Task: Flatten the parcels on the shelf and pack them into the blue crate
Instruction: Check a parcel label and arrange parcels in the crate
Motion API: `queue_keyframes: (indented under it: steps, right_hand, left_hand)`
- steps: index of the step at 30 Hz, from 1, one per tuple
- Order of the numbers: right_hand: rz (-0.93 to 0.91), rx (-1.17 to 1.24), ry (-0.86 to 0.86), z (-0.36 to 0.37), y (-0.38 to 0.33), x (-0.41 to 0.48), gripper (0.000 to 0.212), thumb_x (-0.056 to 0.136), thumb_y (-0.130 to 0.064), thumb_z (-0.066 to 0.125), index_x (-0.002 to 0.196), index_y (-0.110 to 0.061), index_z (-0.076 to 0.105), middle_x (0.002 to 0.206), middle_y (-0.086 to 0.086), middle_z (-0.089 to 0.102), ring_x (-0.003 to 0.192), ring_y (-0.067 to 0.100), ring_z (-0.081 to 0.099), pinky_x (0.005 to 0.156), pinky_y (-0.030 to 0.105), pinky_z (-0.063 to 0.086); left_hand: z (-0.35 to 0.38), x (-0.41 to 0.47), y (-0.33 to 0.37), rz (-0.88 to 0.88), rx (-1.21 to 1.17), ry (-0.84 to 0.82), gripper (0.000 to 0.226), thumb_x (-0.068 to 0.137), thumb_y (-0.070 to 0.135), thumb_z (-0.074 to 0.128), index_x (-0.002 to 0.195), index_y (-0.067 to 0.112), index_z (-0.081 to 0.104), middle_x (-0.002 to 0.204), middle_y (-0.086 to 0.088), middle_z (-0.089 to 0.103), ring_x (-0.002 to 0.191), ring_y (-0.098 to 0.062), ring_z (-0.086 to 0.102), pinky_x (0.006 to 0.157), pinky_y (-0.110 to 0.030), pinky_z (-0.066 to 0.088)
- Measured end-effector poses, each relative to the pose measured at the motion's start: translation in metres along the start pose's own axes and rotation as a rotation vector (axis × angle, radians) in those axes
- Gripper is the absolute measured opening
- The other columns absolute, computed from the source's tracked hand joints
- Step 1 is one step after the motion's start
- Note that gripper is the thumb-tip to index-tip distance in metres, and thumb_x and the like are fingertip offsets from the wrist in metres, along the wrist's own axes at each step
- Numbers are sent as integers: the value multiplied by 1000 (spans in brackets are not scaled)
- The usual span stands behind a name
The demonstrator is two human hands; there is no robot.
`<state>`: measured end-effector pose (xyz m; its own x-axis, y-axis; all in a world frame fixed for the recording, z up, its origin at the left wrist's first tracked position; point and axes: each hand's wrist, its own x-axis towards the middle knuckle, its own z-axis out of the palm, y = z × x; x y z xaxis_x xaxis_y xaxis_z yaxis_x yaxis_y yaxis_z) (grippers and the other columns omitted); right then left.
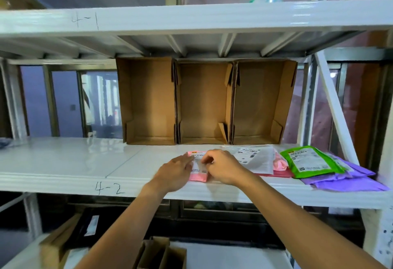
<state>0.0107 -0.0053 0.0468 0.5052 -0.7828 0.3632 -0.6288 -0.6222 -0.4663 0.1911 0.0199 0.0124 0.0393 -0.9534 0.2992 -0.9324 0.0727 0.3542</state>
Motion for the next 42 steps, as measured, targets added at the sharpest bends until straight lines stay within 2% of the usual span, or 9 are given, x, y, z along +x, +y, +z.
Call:
queue_keyframes:
  steps: [5, 11, 15, 20, 28, 33, 37, 40, 42]
  right_hand:
    - [-4, -317, 46, 21, -16, 23, 34, 102, -29, 45, 131, -13, 52, 131, 6, 47, 118, 23, 47, 99, 43, 44]
    - [67, -274, -176, 36, -21, 40, 45, 106, -36, 27, 140, -9, 43, 144, 15, 48, 128, 30, 46, 106, 43, 37]
    - [36, -289, -253, 35, -20, 42, 50, 109, -28, 22, 157, -13, 24, 165, 6, 21, 150, 22, 20, 122, 36, 14]
    - [-34, -425, -288, 37, -7, 44, 54, 108, -30, 32, 157, -11, 22, 166, 8, 16, 151, 25, 17, 124, 39, 15]
    - [-83, -451, -305, 41, -5, 50, 54, 108, -35, 29, 159, -18, 18, 166, 4, 15, 152, 22, 14, 124, 36, 12]
    - [-46, -403, -312, 42, -4, 49, 53, 109, -34, 23, 159, -20, 12, 167, 3, 8, 154, 20, 6, 122, 33, 5]
    - [-43, -439, -264, 43, -9, 47, 53, 106, -37, 39, 155, -21, 31, 162, 6, 28, 147, 27, 27, 121, 41, 22]
    - [-2, -480, -77, 47, -9, 42, 39, 99, -35, 48, 130, -13, 60, 135, 11, 58, 120, 29, 54, 102, 41, 44]
    - [42, -427, 66, 46, -9, 38, 36, 95, -32, 52, 120, -8, 62, 122, 14, 64, 108, 31, 57, 90, 40, 48]
  left_hand:
    - [-5, 4, 1, -80, 119, -99, 53, 109, 39, 16, 160, 24, 18, 167, 2, 16, 150, -25, 26, 120, -44, 23]
    - [0, 11, -8, -53, 180, -72, 55, 105, 35, 24, 157, 19, 23, 160, -5, 34, 140, -30, 41, 114, -47, 36]
    - [0, 13, -11, 6, 214, -75, 58, 104, 39, 18, 159, 24, 16, 167, -2, 14, 152, -26, 20, 121, -50, 24]
    - [2, 16, -14, 62, 224, -102, 58, 104, 39, 12, 160, 25, 13, 168, 3, 1, 155, -20, 3, 123, -52, 17]
    - [2, 17, -11, 35, 242, -119, 54, 105, 36, 20, 158, 26, 20, 165, 2, 22, 150, -24, 27, 121, -47, 24]
    - [0, 18, -7, 3, 233, -178, 55, 107, 35, 17, 160, 21, 14, 167, -1, 14, 152, -22, 20, 122, -44, 21]
    - [-5, 13, 1, -3, 200, -167, 54, 108, 34, 24, 160, 23, 15, 167, 0, 15, 151, -24, 23, 122, -43, 21]
    - [-10, 10, 6, -15, 164, -180, 53, 107, 36, 34, 158, 24, 22, 165, -2, 21, 148, -27, 27, 119, -45, 23]
    - [-11, 16, 2, 9, 140, -175, 47, 103, 41, 40, 148, 30, 42, 160, -3, 34, 141, -28, 36, 117, -48, 29]
